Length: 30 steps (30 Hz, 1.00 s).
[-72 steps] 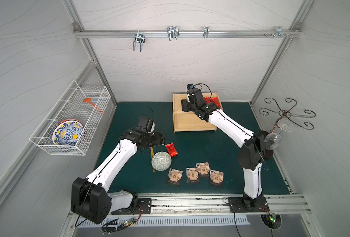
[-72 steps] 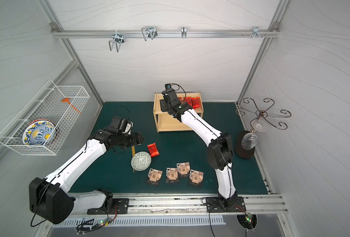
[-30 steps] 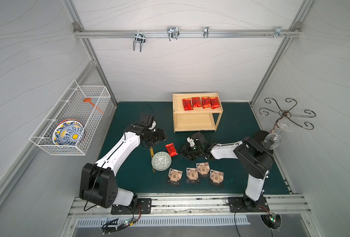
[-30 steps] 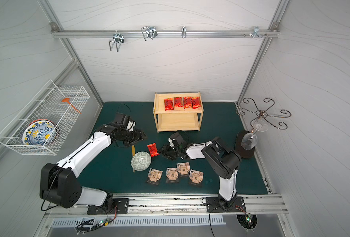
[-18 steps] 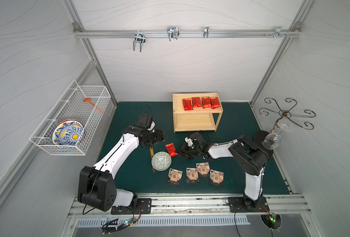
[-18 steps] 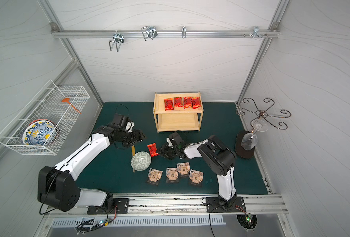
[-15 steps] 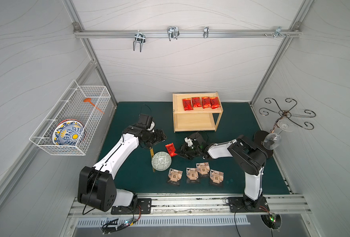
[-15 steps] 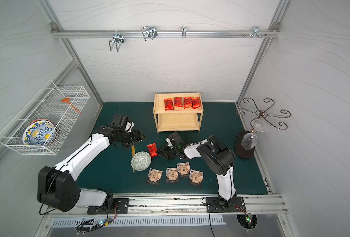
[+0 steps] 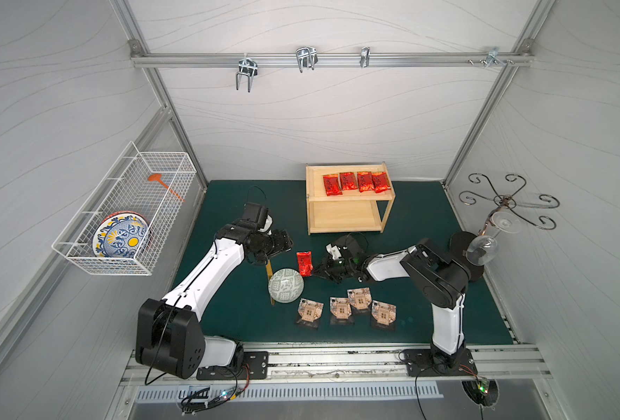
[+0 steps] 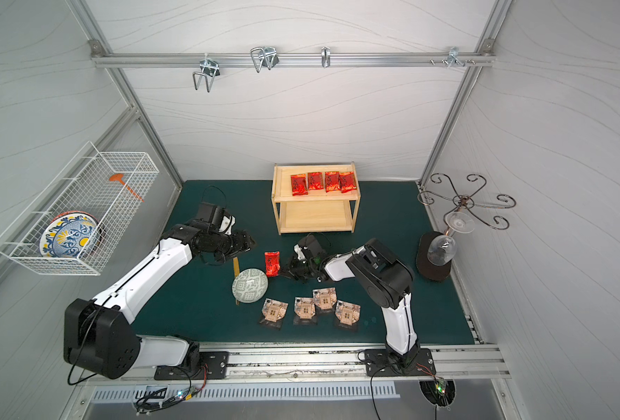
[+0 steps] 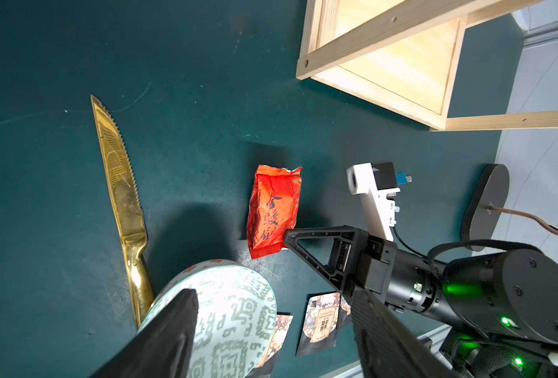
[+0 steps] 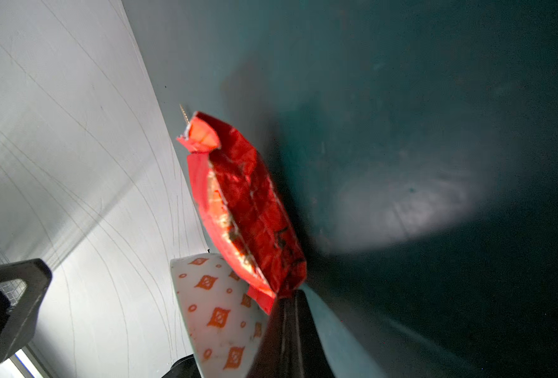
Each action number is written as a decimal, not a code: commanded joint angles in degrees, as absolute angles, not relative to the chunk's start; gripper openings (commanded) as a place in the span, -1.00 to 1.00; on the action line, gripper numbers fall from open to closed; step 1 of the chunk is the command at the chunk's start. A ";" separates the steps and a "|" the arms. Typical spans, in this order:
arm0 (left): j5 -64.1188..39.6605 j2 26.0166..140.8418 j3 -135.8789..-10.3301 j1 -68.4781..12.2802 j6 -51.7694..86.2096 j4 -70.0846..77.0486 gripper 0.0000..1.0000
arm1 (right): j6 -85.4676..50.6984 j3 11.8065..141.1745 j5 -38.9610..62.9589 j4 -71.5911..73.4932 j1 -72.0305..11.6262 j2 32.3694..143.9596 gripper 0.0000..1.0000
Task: Place the tea bags on the shelf by color
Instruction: Pick up the tea bag from the center of the board.
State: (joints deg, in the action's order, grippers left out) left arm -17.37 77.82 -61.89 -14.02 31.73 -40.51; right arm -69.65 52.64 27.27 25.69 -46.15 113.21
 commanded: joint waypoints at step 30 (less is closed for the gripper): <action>-14.50 73.38 -70.90 -13.71 29.96 -43.78 0.60 | -58.63 42.88 14.00 2.19 -45.05 72.20 -1.00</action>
State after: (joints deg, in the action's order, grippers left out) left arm -15.59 74.06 -67.57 -13.98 31.46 -43.70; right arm -61.82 41.30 16.84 8.58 -44.66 75.35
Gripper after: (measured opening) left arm 0.799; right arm 0.051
